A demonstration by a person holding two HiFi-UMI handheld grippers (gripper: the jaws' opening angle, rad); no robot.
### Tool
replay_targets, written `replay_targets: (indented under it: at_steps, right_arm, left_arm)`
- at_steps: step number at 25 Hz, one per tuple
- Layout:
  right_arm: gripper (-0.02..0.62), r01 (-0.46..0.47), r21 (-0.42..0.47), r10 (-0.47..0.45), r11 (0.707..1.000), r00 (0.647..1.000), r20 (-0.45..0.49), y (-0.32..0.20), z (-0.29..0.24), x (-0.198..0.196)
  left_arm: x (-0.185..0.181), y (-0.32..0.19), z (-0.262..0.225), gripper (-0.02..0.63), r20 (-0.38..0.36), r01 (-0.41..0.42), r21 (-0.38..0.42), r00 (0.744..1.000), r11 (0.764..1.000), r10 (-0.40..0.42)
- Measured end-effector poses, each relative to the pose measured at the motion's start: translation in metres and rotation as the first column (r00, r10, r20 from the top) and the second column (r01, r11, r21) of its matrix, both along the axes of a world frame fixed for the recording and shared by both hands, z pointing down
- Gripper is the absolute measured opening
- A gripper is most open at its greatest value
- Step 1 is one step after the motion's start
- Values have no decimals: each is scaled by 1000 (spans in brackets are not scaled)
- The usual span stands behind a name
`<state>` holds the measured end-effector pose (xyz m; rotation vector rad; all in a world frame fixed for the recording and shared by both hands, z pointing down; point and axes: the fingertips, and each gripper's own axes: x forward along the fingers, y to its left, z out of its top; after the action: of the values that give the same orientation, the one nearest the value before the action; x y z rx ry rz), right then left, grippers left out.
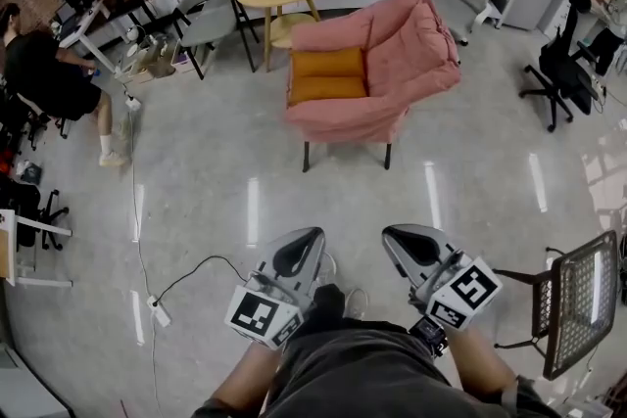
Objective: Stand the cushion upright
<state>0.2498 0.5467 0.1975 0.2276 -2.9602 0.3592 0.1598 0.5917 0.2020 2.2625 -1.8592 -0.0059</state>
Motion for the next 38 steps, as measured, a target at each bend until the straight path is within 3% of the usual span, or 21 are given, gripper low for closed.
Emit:
replay_targets:
  at_steps: [19,28,38]
  right_arm:
    - [17,-65,-6,64,998,997,-32,-127,6,-161]
    - [17,-73,-2,73,997,997,-31,-169,10,-207]
    - [17,-77,-15,76,997,996,-40,-218,21,-229]
  left_arm:
    - [-157,-134,16,11,-16,-79,-13,997,997,79]
    - [-202,-179,25,11,-32,-78,-19,996,997,78]
    - [-226,-225,38,11,-39,-73,-41,997,997,71]
